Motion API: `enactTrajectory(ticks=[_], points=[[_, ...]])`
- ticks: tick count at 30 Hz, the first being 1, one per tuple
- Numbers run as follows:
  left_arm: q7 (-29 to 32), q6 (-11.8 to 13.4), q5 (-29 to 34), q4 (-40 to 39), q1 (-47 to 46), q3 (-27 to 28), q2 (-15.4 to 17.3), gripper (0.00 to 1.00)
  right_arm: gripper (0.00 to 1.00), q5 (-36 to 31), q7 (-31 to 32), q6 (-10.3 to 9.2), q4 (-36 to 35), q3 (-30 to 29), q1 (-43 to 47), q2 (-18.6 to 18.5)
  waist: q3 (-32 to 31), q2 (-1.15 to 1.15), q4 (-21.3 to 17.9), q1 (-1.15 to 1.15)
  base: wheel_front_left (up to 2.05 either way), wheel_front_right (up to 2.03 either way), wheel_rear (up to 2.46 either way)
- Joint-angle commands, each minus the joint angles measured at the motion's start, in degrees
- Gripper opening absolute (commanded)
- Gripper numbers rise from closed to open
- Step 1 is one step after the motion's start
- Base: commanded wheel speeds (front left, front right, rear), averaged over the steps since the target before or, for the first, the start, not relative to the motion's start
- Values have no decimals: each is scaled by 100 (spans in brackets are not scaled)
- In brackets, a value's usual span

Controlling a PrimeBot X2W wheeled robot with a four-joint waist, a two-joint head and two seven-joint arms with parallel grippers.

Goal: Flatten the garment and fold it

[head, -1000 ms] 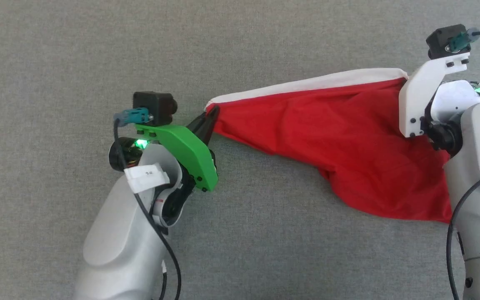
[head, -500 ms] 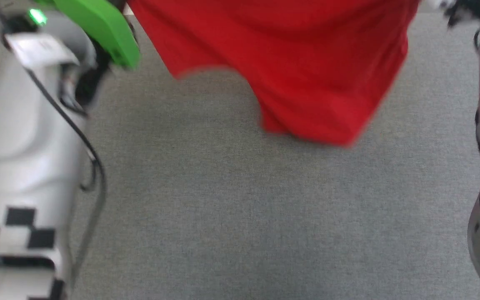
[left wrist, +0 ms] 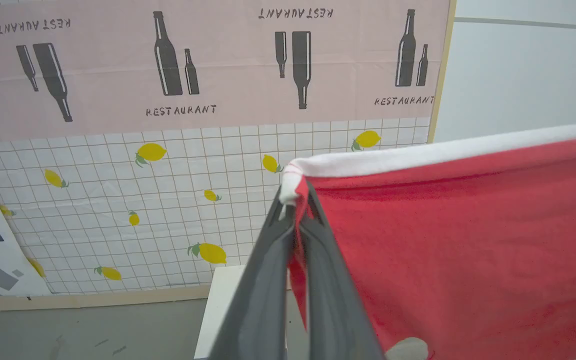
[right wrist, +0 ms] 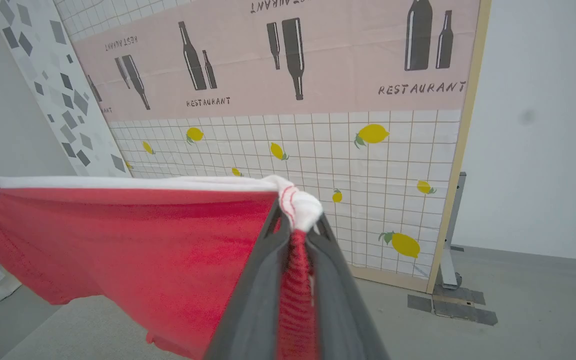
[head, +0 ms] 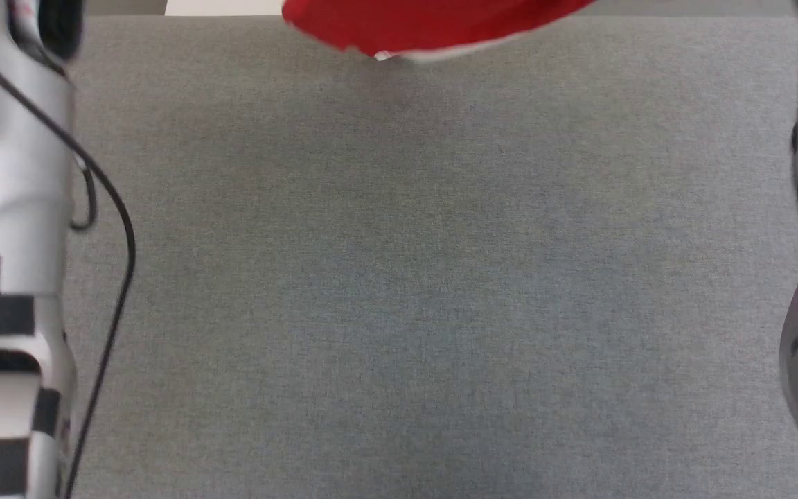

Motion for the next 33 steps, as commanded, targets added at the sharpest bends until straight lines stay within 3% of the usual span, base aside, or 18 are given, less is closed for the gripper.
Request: enactTrajectory(ticks=[1, 8, 15, 20, 25, 28, 33], points=[[-137, -15, -78, 72, 321, 30, -10, 0, 0, 131, -105, -12, -15, 60, 363, -108, -29, 0, 20, 0, 0, 0, 0], [-866, -92, -298, -291, 2118, -168, -215, 0, 0, 1166, -305, -12, -697, 492, 2292, -441, -377, 0, 78, 0, 0, 0, 0], [-837, 92, -661, -1220, 4383, -217, -408, 0, 0, 2135, 50, -12, -1865, 872, 4654, -954, -979, 0, 131, 0, 0, 0, 0], [-405, 452, -913, -2026, 6104, -211, -348, 0, 0, 2591, 621, -12, -2665, 820, 6420, -1199, -1371, 0, 161, 0, 0, 0, 0], [140, 912, -1136, -2841, 7523, -211, -308, 0, 0, 2597, 1270, -12, -3316, 641, 7858, -1281, -1618, 0, 206, 0, 0, 0, 0], [542, 1253, -1250, -3360, 8303, -182, -231, 0, 0, 2577, 1661, -12, -3649, 471, 8537, -1197, -1713, 0, 190, 0, 0, 0, 0], [907, 1586, -1367, -4254, 9231, -58, -18, 0, 0, 2579, 2183, -12, -4068, 165, 9237, -946, -1765, 0, 156, 0, 0, 0, 0]])
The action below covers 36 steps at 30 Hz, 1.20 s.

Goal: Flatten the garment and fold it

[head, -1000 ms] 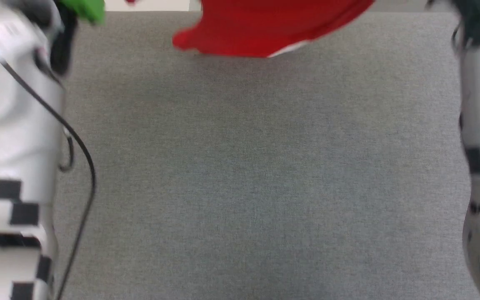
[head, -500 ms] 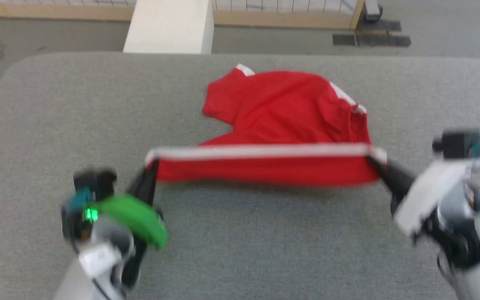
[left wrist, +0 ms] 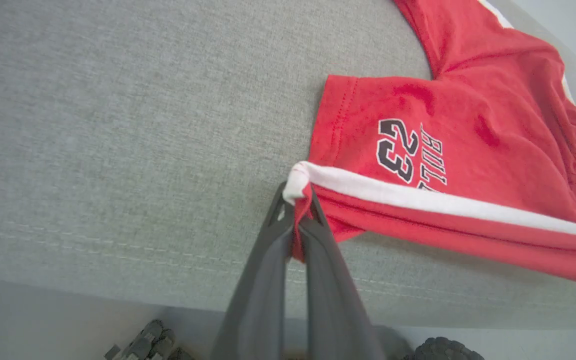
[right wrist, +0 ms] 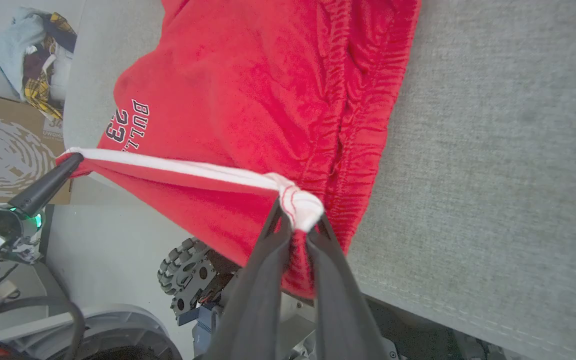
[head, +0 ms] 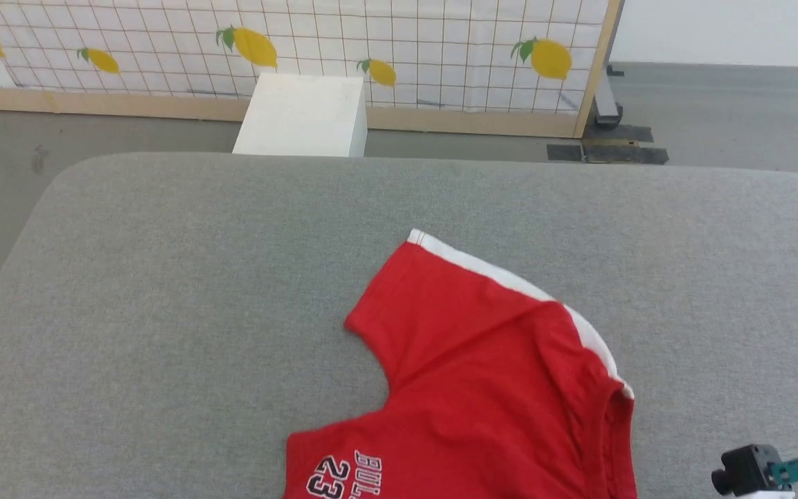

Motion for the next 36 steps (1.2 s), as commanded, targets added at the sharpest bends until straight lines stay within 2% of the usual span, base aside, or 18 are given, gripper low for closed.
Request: enactTrajectory(ticks=[1, 5, 10, 16, 21, 28, 36], points=[[9, 126, 2, -211, 116, 162, 154, 0, 0, -45, 66, -12, -133, -180, 94, 6, -19, 0, -12, 1, 0, 0, 0], [92, 132, 71, -635, -84, 247, 334, 0, 0, -247, 97, -12, -472, -489, -16, 169, 15, 0, -34, 1, 0, 0, 0], [276, -242, 248, -349, -1368, 37, 487, 0, 0, -595, 164, -12, -570, -662, -570, 278, 237, 0, -86, 1, 0, 0, 0], [512, -843, 403, 867, -3430, -273, 479, 0, 0, -1043, 251, -12, -498, -674, -1461, 469, 951, 0, -310, 1, 0, 0, 0], [568, -1208, 553, 1916, -4835, -481, 361, 0, 0, -1367, 209, -12, -207, -803, -2098, 685, 1506, 0, -531, 1, 0, 0, 0], [560, -1476, 708, 3168, -6206, -767, 169, 0, 0, -1627, 48, -12, 209, -896, -2699, 881, 2072, 0, -851, 1, 0, 0, 0], [410, -1596, 776, 4110, -6980, -1012, 36, 0, 0, -1674, -106, -12, 546, -724, -2977, 983, 2323, 0, -1102, 1, 0, 0, 0]])
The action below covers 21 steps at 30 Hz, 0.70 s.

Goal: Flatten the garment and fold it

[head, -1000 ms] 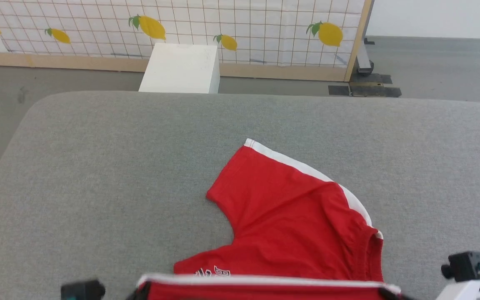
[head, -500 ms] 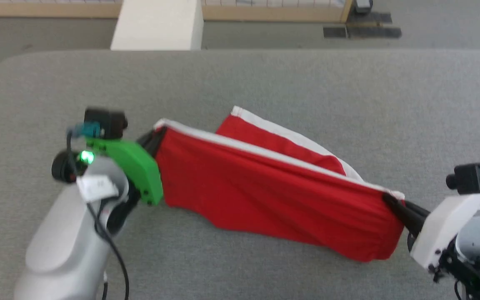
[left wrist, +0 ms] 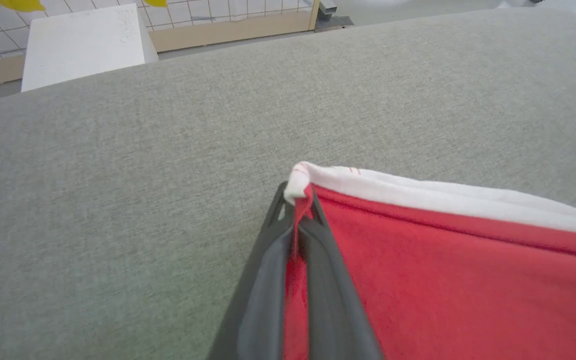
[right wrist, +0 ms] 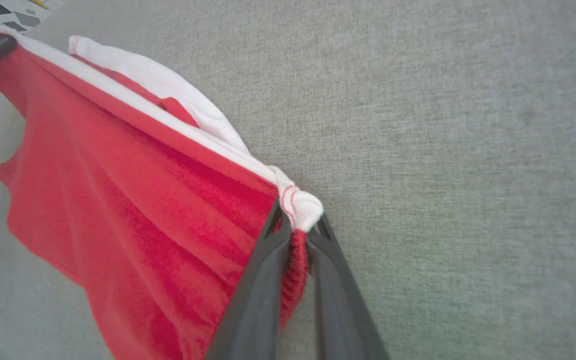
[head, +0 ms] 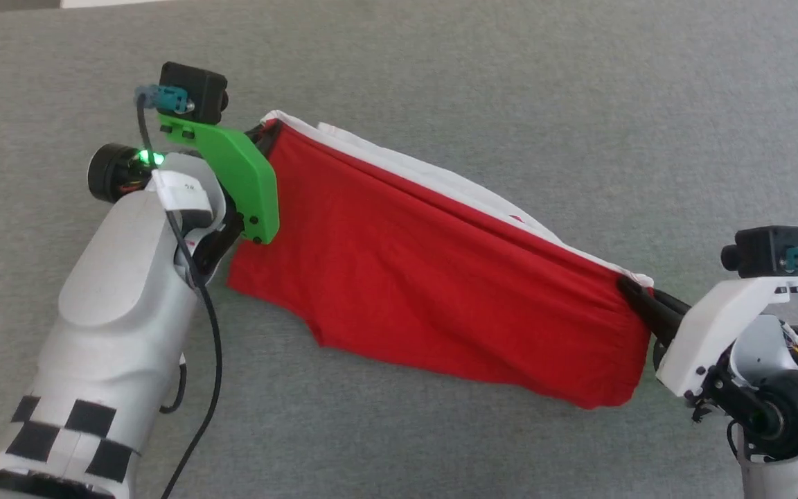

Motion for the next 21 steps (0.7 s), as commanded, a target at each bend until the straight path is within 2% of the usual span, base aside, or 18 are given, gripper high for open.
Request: enactTrajectory(ticks=[1, 9, 10, 11, 12, 13, 18, 21], points=[[-61, -11, 45, 115, -160, 5, 43, 0, 0, -44, -53, -12, 54, -11, -83, -15, 212, 0, -233, 0, 0, 0, 0], [-190, -59, -36, 710, -414, -182, -65, 0, 1, -109, -75, -12, 266, 28, -123, 30, 218, 0, -321, 0, 0, 0, 0], [-222, -64, -70, 767, -432, -196, -92, 0, 31, -107, -91, -12, 269, 37, -125, 35, 207, 0, -319, 0, 0, 0, 0], [-252, -67, -96, 815, -442, -204, -109, 26, 97, -102, -113, -12, 272, 41, -124, 42, 190, 0, -317, 0, 0, 0, 0], [-279, -70, -123, 878, -451, -221, -129, 47, 100, -111, -149, -12, 271, 50, -121, 47, 162, 0, -310, 0, 0, 0, 0], [-309, -72, -142, 927, -457, -231, -146, 100, 100, -120, -184, -12, 263, 69, -116, 47, 128, 0, -300, 0, 0, 0, 0], [-744, -81, -280, 1026, -442, -209, -187, 100, 100, -110, -687, -12, 20, 37, 26, 68, -188, 0, -201, 0, 0, 0, 0], [-1286, -85, -403, 879, -272, -105, -142, 100, 100, -199, -1093, -12, -235, -67, 287, 108, -457, 0, -133, 0, 0, 0, 0]])
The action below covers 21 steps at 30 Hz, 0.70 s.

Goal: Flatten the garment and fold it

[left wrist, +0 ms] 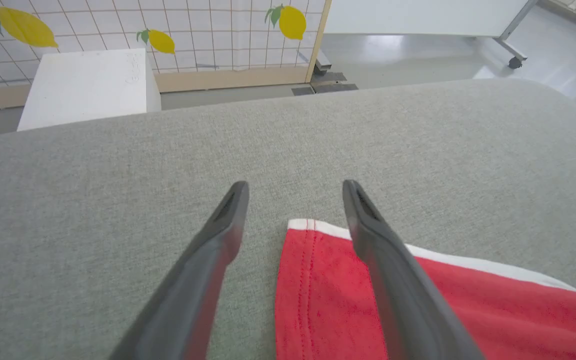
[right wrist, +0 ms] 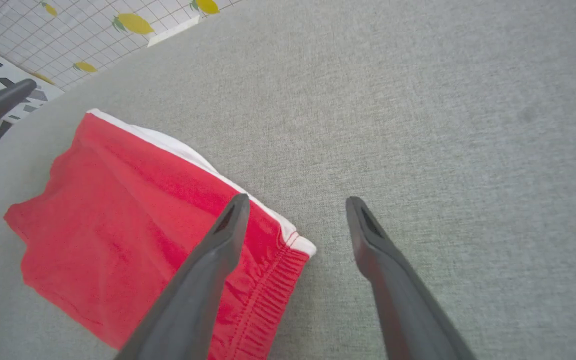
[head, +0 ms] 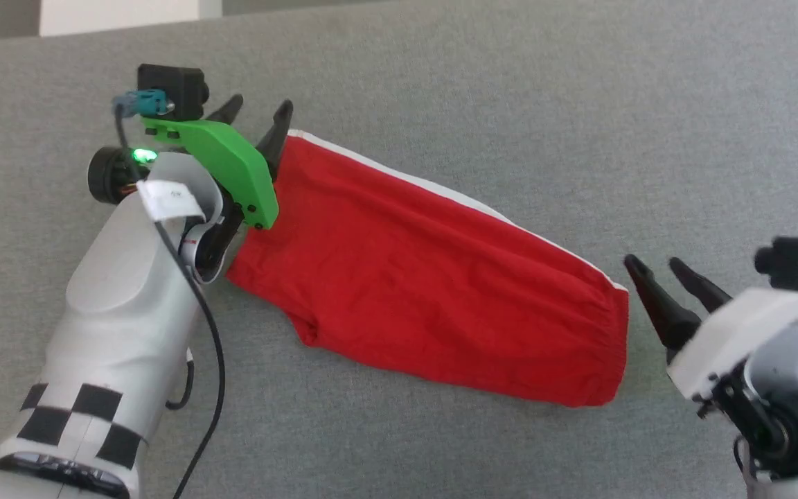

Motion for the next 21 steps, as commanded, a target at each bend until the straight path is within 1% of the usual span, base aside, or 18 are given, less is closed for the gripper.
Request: enactTrajectory(ticks=[1, 3, 5, 6, 8, 12, 16, 21], points=[[-228, -36, 0, -94, 135, 6, 63, 100, 100, -131, -171, -9, -116, -83, 214, 47, -331, 0, 136, 0, 0, 0, 0], [-717, -36, 38, -312, 361, 58, 177, 100, 100, -394, -364, -9, -341, -177, 505, 69, -476, 0, 202, 0, 0, 0, 0], [-1233, 45, 203, -574, 642, 70, 351, 100, 100, -895, -426, -9, -588, -205, 852, 81, -609, 0, 282, 0, 0, 0, 0], [-1431, 107, 273, -700, 790, 86, 428, 100, 100, -1086, -419, -9, -689, -208, 1004, 87, -673, 0, 314, 0, 0, 0, 0], [-1683, 347, 398, -1063, 1214, 201, 607, 100, 100, -1349, -257, -9, -859, -156, 1336, 100, -791, 0, 384, 0, 0, 0, 0], [-1806, 825, 530, -1933, 2154, 471, 797, 100, 100, -1359, 95, -9, -849, 14, 1614, 105, -946, 0, 498, 0, 0, 0, 0], [-1821, 1175, 441, -2751, 3102, 725, 809, 100, 100, -1399, 448, -9, -650, 182, 1494, 106, -1022, 0, 663, 0, 0, 0, 0], [-1819, 1398, 385, -3463, 3774, 769, 753, 100, 100, -1654, 791, -9, -101, 200, 1199, 106, -992, 0, 979, 0, 0, 0, 0]])
